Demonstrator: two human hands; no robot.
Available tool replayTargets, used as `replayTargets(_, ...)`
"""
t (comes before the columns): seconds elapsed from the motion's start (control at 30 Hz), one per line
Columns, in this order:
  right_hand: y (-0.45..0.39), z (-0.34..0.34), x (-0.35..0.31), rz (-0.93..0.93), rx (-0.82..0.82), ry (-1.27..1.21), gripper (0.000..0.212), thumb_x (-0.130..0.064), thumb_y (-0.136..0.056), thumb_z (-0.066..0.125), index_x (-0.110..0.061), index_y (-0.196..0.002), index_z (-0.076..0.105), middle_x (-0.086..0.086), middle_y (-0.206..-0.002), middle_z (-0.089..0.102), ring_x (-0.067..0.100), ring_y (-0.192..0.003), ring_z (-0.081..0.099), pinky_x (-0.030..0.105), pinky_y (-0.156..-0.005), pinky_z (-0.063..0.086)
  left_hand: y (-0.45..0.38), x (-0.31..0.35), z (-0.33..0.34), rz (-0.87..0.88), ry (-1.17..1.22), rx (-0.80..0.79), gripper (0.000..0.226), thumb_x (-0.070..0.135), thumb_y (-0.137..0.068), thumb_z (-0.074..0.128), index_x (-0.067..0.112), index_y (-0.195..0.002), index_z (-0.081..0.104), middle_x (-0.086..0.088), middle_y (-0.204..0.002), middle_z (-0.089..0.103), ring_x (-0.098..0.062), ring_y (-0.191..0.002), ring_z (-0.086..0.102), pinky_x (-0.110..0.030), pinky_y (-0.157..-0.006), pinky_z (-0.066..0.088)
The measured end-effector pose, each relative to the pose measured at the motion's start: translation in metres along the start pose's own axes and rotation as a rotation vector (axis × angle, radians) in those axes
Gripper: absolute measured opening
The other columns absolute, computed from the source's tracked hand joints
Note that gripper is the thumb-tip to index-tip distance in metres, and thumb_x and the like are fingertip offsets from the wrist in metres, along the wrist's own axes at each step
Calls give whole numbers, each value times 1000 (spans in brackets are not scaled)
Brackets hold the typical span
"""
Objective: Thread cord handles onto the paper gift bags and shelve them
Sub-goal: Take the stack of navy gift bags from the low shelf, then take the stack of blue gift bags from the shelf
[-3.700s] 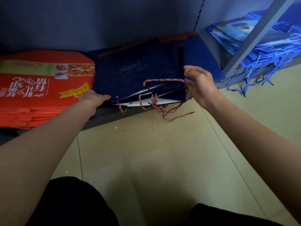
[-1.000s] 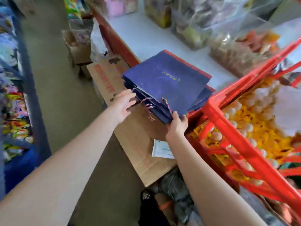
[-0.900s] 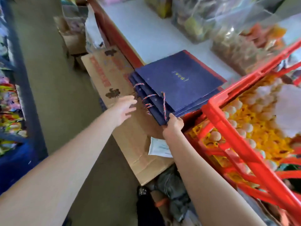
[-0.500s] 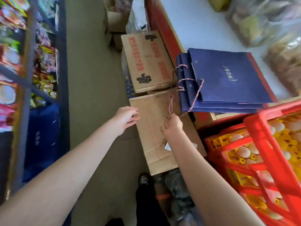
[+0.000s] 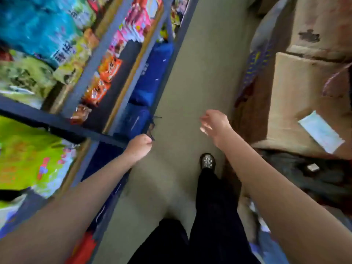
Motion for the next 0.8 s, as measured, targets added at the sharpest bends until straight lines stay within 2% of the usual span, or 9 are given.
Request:
replayTargets(0.03, 6, 14, 30, 27, -44, 37, 14, -7, -96, 42, -13, -84, 49, 3, -73, 48, 13, -60, 43, 24, -58, 39, 7, -35, 4, -63, 42, 23, 12, 1, -86, 48, 1, -81, 59, -24, -100, 63, -36, -102, 58, -37, -82, 43)
replayTargets(0.1, 14, 38, 87, 116, -119, 109, 4, -9, -96, 45, -11, -95, 48, 3, -71, 44, 14, -59, 41, 23, -57, 36, 25, -100, 18, -201, 122, 39, 12, 2, -88, 49, 2, -88, 61, -20, -100, 63, -36, -102, 58, -36, -83, 45)
replayTargets(0.2, 9, 68, 154, 214, -153, 210, 18, -10, -95, 49, -13, -77, 48, 5, -67, 44, 13, -55, 39, 24, -54, 33, 41, -178, 47, -322, 98, -28, 25, 16, -95, 47, 1, -107, 62, -16, -111, 63, -33, -105, 57, -37, -87, 45)
replayTargets(0.3, -9, 96, 198, 246, -199, 297, 20, -12, -95, 50, -17, -75, 49, 3, -68, 49, 12, -57, 43, 23, -55, 37, 31, -230, 64, -393, 178, 9, 25, 16, -96, 45, 4, -111, 59, -13, -118, 59, -30, -109, 54, -37, -91, 44)
replayTargets(0.43, -41, 123, 242, 254, -219, 313, 15, -12, -95, 49, -16, -80, 51, 4, -69, 51, 14, -58, 45, 22, -55, 40, -4, -265, 87, -407, 342, 102, 24, 14, -95, 46, 7, -115, 57, -10, -120, 57, -27, -109, 53, -32, -87, 41)
replayTargets(0.6, -102, 154, 302, 238, -243, 303, 4, -11, -94, 50, -12, -93, 53, 5, -74, 54, 14, -62, 48, 23, -56, 42, -58, -303, 133, -407, 399, 142, 25, 14, -95, 47, 7, -116, 58, -10, -127, 56, -27, -116, 52, -32, -94, 40)
replayTargets(0.7, -144, 171, 346, 242, -269, 330, 6, -12, -93, 51, -15, -90, 55, 3, -78, 53, 14, -66, 47, 23, -58, 43, -85, -331, 157, -420, 397, 189, 22, 16, -94, 50, 8, -113, 60, -9, -120, 60, -23, -109, 55, -27, -85, 40)
replayTargets(0.8, -199, 189, 391, 206, -352, 411, 9, -10, -92, 50, -16, -95, 56, -2, -84, 53, 14, -74, 48, 24, -63, 44, -122, -368, 180, -467, 329, 237, 24, 16, -92, 54, 6, -113, 59, -4, -114, 60, -22, -106, 55, -25, -80, 38)
Point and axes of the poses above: each hand's wrist, its own y-axis away from the middle knuckle, its own z-axis out of the palm, x = y × z, the point moved 4 cm from there along -y, towards the middle knuckle
